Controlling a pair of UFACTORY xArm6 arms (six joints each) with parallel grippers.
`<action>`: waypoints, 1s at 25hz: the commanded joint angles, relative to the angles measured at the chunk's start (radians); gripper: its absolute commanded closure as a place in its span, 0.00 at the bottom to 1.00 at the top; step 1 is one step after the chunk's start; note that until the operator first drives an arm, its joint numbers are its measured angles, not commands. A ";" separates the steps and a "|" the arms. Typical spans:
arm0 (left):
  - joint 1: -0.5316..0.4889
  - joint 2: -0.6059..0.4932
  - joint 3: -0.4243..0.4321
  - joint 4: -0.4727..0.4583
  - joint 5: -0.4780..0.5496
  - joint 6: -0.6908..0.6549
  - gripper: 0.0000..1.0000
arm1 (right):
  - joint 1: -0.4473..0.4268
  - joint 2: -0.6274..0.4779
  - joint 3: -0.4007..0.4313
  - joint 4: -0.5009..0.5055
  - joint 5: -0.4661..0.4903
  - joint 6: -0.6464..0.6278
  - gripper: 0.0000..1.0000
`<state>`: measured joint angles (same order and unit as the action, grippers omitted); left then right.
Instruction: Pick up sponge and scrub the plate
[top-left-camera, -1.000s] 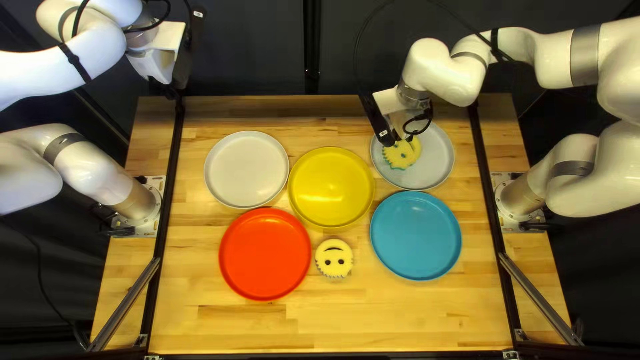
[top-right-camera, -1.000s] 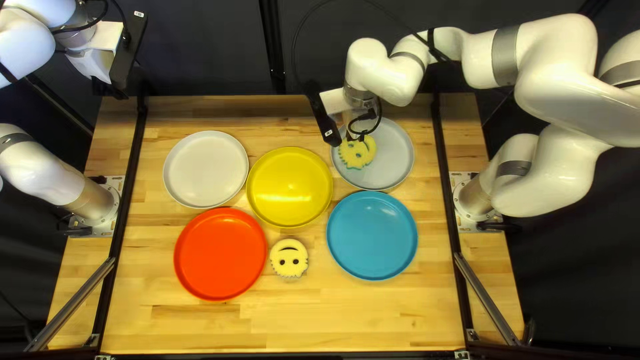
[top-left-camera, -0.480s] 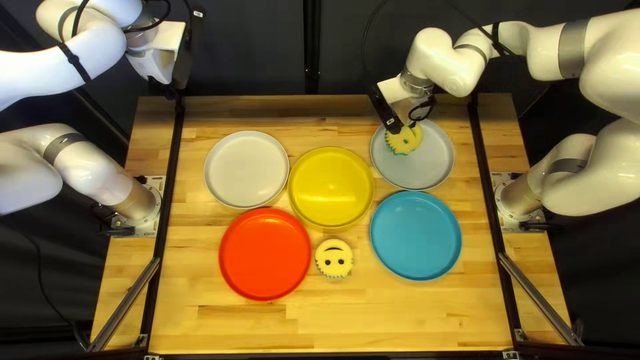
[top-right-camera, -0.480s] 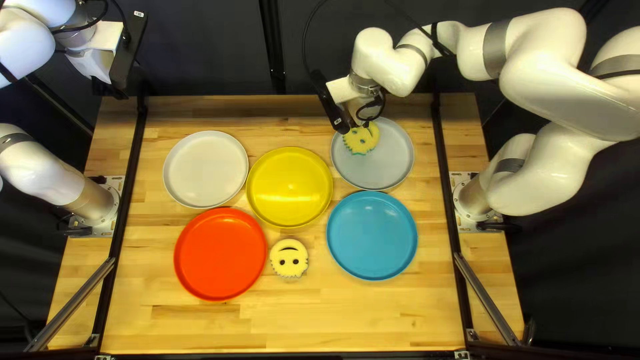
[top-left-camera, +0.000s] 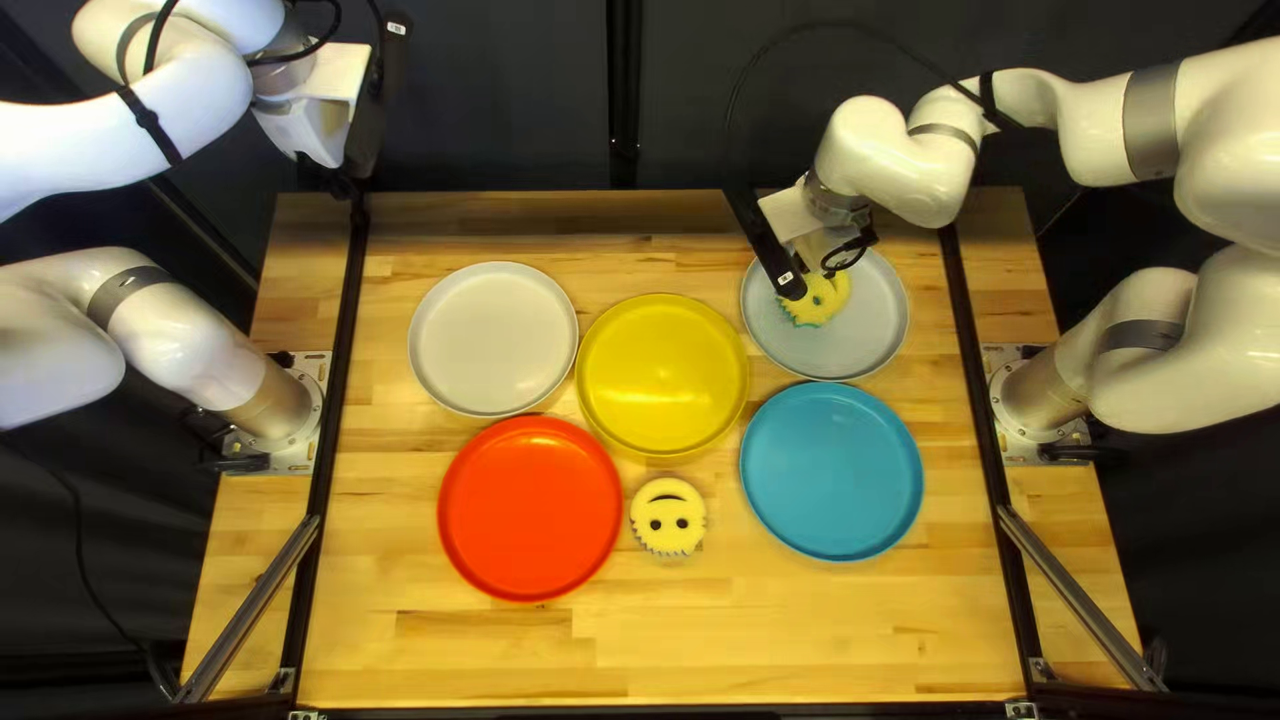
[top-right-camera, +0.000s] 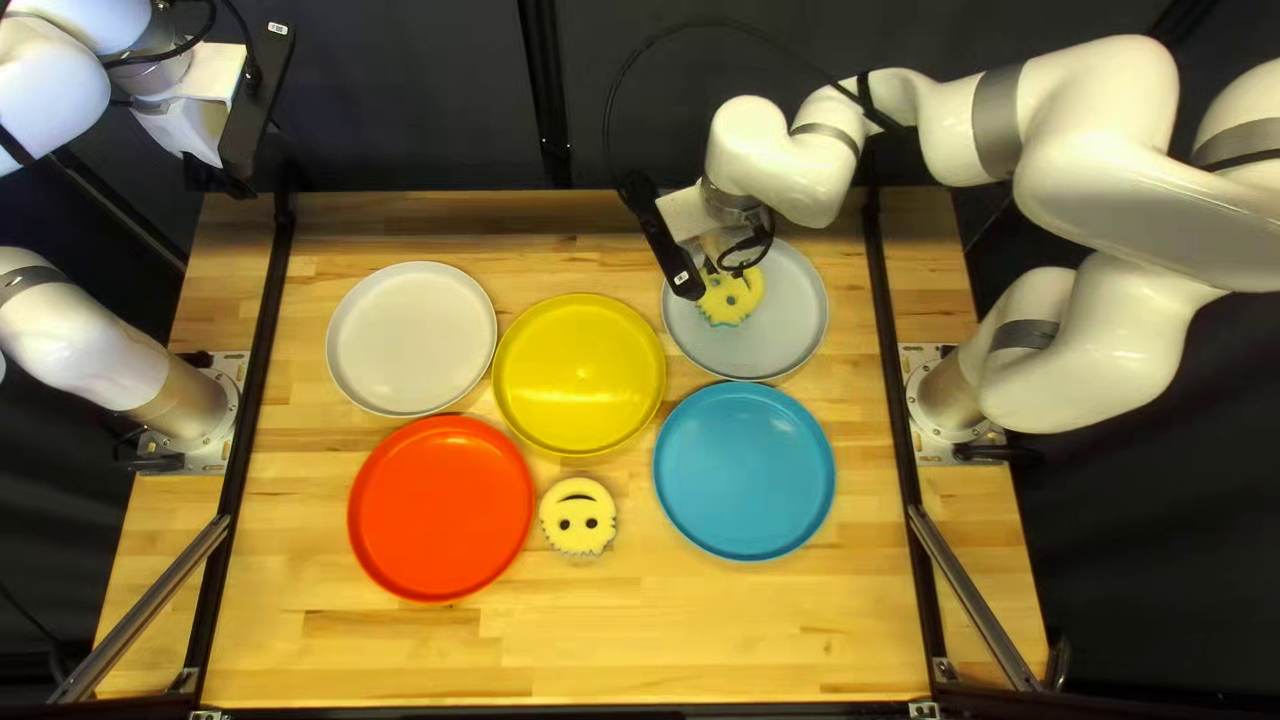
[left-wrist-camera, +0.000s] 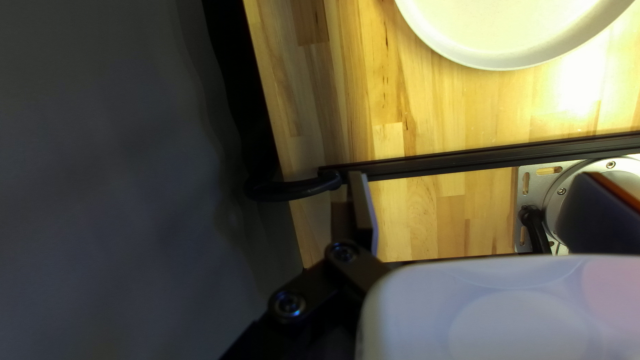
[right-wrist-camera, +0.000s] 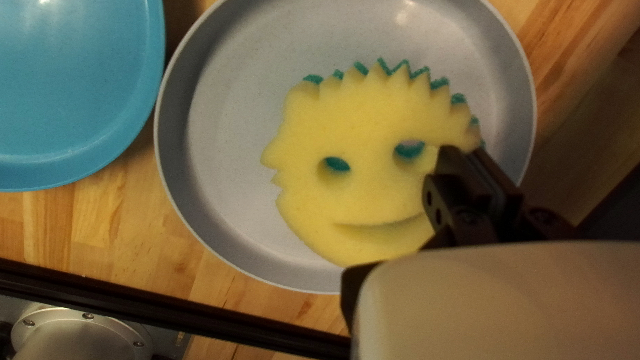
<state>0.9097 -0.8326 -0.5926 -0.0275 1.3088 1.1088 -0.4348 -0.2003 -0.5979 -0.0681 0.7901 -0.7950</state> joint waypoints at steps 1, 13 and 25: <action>0.000 0.000 0.000 0.000 0.000 0.000 0.00 | 0.000 0.000 0.000 0.000 0.000 0.000 1.00; 0.000 0.000 0.000 0.000 0.000 0.000 0.00 | -0.051 0.073 0.031 0.001 -0.102 -0.034 1.00; 0.000 0.000 0.000 0.000 0.000 0.000 0.00 | 0.030 0.169 -0.006 0.010 -0.147 0.056 1.00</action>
<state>0.9097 -0.8326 -0.5926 -0.0275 1.3088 1.1088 -0.4125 -0.0497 -0.5953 -0.0577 0.6541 -0.7499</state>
